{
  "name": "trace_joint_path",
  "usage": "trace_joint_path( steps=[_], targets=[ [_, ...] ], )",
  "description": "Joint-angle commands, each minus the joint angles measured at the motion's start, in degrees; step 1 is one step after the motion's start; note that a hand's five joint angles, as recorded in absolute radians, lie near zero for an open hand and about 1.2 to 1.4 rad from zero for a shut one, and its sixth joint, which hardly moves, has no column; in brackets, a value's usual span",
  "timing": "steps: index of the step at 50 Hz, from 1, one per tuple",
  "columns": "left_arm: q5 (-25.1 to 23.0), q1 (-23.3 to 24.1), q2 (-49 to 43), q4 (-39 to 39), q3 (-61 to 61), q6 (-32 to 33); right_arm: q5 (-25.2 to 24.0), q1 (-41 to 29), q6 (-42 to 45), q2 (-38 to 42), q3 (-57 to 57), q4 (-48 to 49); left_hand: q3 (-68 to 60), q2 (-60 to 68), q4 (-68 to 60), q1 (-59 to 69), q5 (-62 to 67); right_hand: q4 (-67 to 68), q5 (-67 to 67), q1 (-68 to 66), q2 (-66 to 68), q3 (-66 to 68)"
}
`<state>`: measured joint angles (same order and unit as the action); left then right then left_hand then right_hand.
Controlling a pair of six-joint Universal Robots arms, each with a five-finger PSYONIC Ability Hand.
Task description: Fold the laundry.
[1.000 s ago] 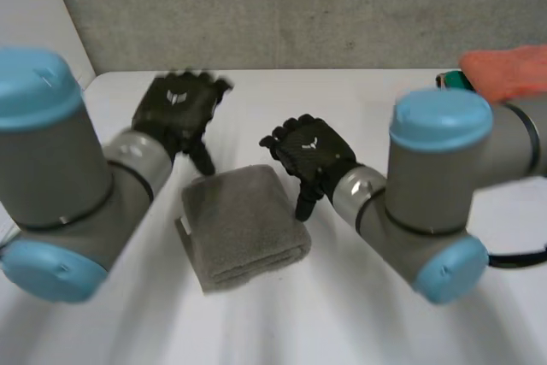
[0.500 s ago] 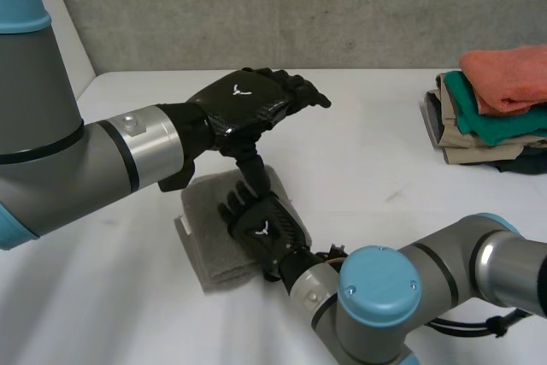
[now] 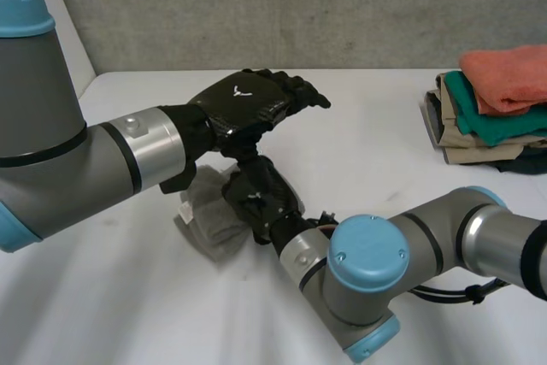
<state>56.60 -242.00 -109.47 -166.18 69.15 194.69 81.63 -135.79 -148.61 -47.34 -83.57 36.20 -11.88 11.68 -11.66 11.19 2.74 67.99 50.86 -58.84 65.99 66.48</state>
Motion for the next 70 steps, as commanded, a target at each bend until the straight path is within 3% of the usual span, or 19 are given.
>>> trace_joint_path(
  steps=[1,8,17,28,36,41,49,51,52,55,57,62,70],
  targets=[
    [0.0,-0.6,0.5,-0.2,-0.2,-0.1,0.0,4.1,-2.0,-2.7,-0.1,-3.8,1.7,-1.5,1.4,-1.0,-2.5,12.0,19.1,-21.2,14.0,13.5],
    [0.2,-1.4,1.1,-0.5,-1.4,-0.3,-0.6,11.4,-1.9,-8.0,1.0,-5.4,1.7,-1.5,1.4,-1.0,-2.5,12.0,19.1,-21.2,14.0,13.5],
    [1.5,-2.1,2.5,-2.7,-3.1,-2.3,-0.5,19.9,-3.2,-11.3,11.0,-0.9,1.8,-1.6,1.6,-1.1,-2.7,12.0,19.1,-21.2,14.0,13.5],
    [1.8,-1.9,3.8,-4.4,-2.8,-4.4,-1.5,37.6,-9.4,-11.5,21.5,6.7,1.8,-1.6,1.6,-1.1,-2.7,12.0,19.1,-21.2,14.0,13.5],
    [1.8,-1.5,3.7,-4.4,-1.7,-4.5,-12.0,49.0,-11.7,-3.8,22.2,11.3,1.9,-1.7,1.7,-1.2,-2.7,12.0,19.1,-21.2,14.0,13.5],
    [1.7,-1.3,3.7,-4.5,0.0,-4.4,-20.4,55.6,-11.4,5.9,22.1,13.0,1.9,-1.7,1.7,-1.2,-2.7,12.0,19.1,-21.2,14.0,13.5],
    [1.7,-0.2,3.6,-4.7,1.5,-4.4,-22.8,60.9,-8.1,9.3,19.0,12.5,1.8,-1.6,1.6,-1.1,-2.7,12.0,19.1,-21.2,14.0,13.5],
    [1.6,-0.2,3.6,-4.7,1.5,-4.4,-22.7,61.3,-8.1,8.2,18.0,12.5,1.8,-1.6,1.6,-1.1,-2.7,-7.8,-0.7,-1.3,-5.8,-6.3],
    [1.7,-0.2,3.6,-4.7,1.3,-4.3,-22.6,61.4,-8.2,6.4,17.4,12.4,1.8,-1.6,1.6,-1.1,-2.7,-30.1,-23.0,20.9,-28.1,-28.6],
    [1.7,-0.1,3.7,-4.7,1.2,-4.2,-22.6,61.3,-8.5,3.8,16.6,12.2,1.8,-1.6,1.6,-1.1,-2.7,-42.6,-35.4,33.4,-40.6,-41.1],
    [1.7,0.0,3.8,-4.7,0.9,-4.2,-22.3,61.2,-8.7,1.6,16.0,11.2,1.8,-1.6,1.6,-1.1,-2.7,-58.0,-50.9,48.8,-56.0,-56.5],
    [1.7,0.1,4.5,-4.7,0.7,-4.3,-19.3,61.2,-8.8,-2.1,16.3,5.7,1.8,-1.6,1.6,-1.1,-2.7,-58.0,-50.9,48.8,-56.0,-56.5],
    [1.7,2.2,6.5,-4.6,1.6,-4.5,-14.9,61.6,-8.8,-8.2,15.1,-11.9,1.8,-1.6,1.6,-1.1,-2.7,-58.0,-50.9,48.8,-56.0,-56.5]
  ],
)
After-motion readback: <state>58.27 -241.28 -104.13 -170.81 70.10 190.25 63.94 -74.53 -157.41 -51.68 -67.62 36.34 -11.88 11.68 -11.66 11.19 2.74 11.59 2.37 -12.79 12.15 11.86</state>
